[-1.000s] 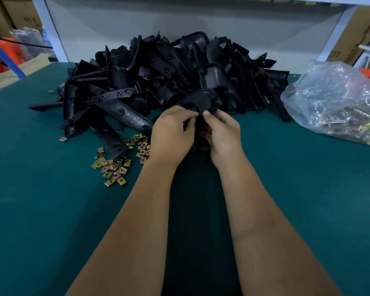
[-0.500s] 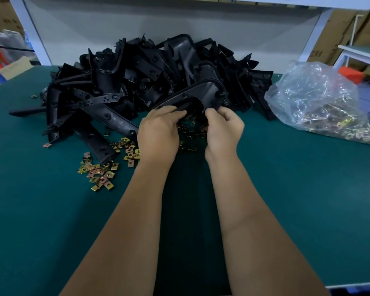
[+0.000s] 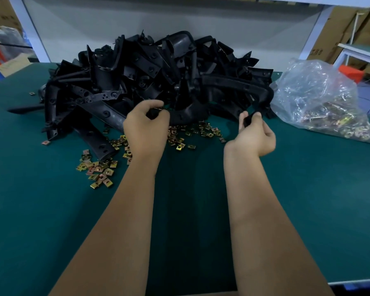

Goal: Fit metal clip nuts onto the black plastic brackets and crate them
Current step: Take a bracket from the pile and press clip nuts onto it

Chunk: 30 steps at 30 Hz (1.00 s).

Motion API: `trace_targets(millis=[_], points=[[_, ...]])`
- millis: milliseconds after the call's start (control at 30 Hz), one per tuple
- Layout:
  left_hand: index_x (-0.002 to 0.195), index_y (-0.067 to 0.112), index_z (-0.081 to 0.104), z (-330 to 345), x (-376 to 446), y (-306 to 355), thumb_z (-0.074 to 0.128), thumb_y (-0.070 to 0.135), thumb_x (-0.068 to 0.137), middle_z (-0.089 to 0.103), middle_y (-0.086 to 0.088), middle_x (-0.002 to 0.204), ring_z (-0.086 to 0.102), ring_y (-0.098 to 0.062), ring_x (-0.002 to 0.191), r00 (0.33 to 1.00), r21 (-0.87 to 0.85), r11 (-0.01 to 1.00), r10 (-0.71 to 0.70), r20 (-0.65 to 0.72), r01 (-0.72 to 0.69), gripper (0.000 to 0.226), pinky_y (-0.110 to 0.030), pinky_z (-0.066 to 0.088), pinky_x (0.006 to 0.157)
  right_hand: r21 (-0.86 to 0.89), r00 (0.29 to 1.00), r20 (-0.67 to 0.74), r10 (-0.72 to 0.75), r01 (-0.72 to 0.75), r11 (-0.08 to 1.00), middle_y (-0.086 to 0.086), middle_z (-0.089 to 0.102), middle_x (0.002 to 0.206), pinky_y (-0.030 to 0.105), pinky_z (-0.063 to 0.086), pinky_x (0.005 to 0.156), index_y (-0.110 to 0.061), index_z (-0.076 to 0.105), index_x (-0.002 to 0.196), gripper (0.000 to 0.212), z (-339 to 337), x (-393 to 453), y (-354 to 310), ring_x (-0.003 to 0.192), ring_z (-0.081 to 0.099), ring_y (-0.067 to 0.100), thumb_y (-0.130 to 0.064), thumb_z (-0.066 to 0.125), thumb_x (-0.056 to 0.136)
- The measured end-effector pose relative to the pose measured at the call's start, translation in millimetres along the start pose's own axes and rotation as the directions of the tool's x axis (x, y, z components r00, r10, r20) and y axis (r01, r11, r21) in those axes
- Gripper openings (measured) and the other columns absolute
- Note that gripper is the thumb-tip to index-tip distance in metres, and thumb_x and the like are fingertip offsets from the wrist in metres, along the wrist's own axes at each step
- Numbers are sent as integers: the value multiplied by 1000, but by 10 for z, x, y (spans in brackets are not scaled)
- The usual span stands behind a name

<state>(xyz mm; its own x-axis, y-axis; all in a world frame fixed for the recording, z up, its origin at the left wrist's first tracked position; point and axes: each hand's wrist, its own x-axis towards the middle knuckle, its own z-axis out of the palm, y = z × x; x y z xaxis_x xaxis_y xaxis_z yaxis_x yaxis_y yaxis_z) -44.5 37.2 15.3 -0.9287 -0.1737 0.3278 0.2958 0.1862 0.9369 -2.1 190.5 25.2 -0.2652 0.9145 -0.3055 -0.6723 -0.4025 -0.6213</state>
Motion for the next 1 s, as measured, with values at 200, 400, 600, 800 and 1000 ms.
trace_targets(millis=[200,400,600,800,1000], points=[[64,19,64,-75,113,-39,65,5,82,54,3,60,47,-14,56,952,-380,888,-301,-57,258,23,-26,41,54,-24,995,-66,74,-76,997,17,59,88,22,54,54,-10,43,85,22,-9,-39,-25,45,64,17,9,54,88],[66,15,55,-107,155,-37,62,2,87,52,6,55,43,-6,39,902,-587,734,-432,-18,340,26,-20,40,47,-64,958,240,157,-146,987,4,63,92,29,53,88,-8,59,96,5,48,23,11,81,64,11,-10,55,96],[71,15,63,-137,191,-89,66,9,87,53,5,63,43,-7,45,877,-652,668,-480,-9,359,17,-21,37,48,-589,712,648,271,243,771,-13,9,164,33,20,109,-41,10,155,72,10,-95,170,149,14,12,-32,53,98],[74,17,71,-171,244,-109,63,10,83,63,-2,88,58,-17,73,845,-672,637,-534,-32,377,13,-24,47,56,-570,658,753,-22,668,479,-14,44,136,13,33,91,-32,64,119,25,-58,-248,257,123,38,1,-35,50,98],[90,12,61,-141,230,-64,60,23,99,63,3,78,60,-9,65,909,-840,445,-399,124,310,14,-23,52,69,-550,616,755,226,407,729,-6,39,47,18,35,45,-23,43,51,48,2,-306,190,45,42,14,-21,57,96]])
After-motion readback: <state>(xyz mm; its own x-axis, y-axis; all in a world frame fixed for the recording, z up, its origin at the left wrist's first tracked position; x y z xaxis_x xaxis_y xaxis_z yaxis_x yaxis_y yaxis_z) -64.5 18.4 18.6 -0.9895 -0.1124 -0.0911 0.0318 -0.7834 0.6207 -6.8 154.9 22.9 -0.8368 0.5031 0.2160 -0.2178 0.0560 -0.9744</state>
